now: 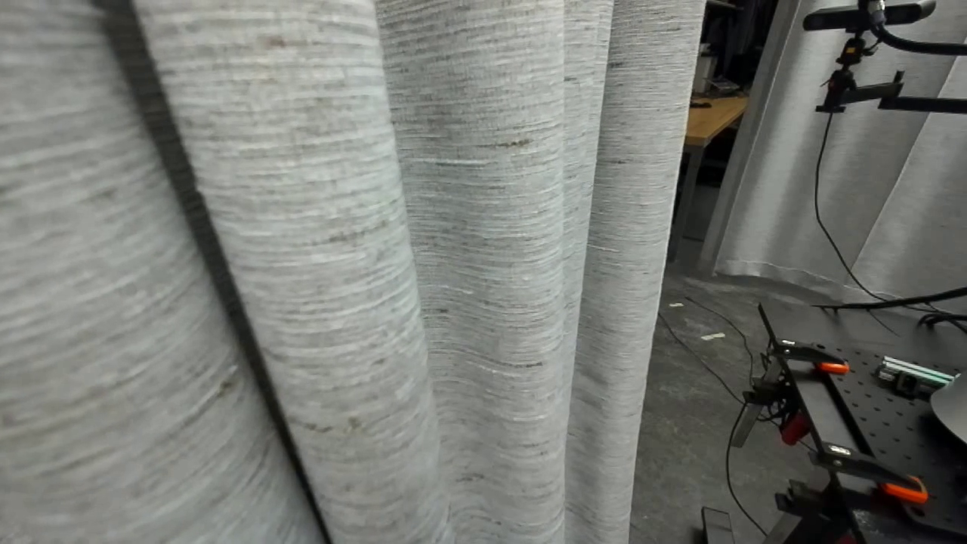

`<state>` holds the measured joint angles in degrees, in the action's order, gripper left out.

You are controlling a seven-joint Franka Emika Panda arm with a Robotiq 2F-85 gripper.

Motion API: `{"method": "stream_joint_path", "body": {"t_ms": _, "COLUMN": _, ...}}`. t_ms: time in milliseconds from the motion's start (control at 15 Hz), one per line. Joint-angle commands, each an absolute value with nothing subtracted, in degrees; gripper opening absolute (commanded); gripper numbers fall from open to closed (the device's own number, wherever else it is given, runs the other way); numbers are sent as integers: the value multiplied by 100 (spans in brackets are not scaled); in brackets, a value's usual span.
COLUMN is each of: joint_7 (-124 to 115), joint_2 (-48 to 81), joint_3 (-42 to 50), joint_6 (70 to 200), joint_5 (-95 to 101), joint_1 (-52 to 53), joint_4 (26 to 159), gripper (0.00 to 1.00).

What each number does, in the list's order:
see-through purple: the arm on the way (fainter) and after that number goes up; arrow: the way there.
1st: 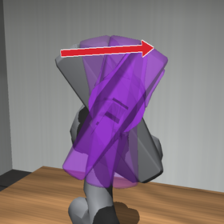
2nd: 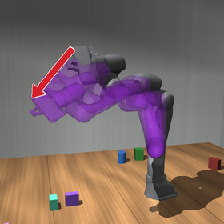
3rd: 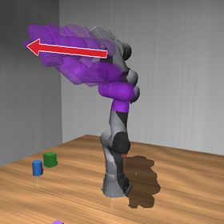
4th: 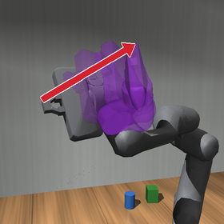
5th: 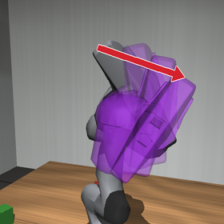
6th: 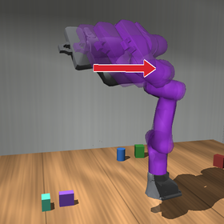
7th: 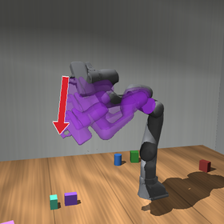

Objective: Close the curtain

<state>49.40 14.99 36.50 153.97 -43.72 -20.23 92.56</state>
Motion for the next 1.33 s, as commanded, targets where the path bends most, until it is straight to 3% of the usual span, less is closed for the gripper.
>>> {"method": "stream_joint_path", "body": {"t_ms": 0, "joint_7": 4258, "joint_2": 2155, "joint_3": 3134, "joint_6": 15410, "joint_5": -3920, "joint_1": -2974, "joint_4": 8643, "gripper": 0}}
{"method": "stream_joint_path", "body": {"t_ms": 867, "joint_7": 1977, "joint_2": 3226, "joint_3": 2050, "joint_6": 15064, "joint_5": -1917, "joint_1": -4712, "joint_4": 6793, "gripper": 0}}
{"method": "stream_joint_path", "body": {"t_ms": 1267, "joint_7": 1696, "joint_2": 3496, "joint_3": 2000, "joint_6": 14996, "joint_5": -1445, "joint_1": -4770, "joint_4": 6527, "gripper": 0}}
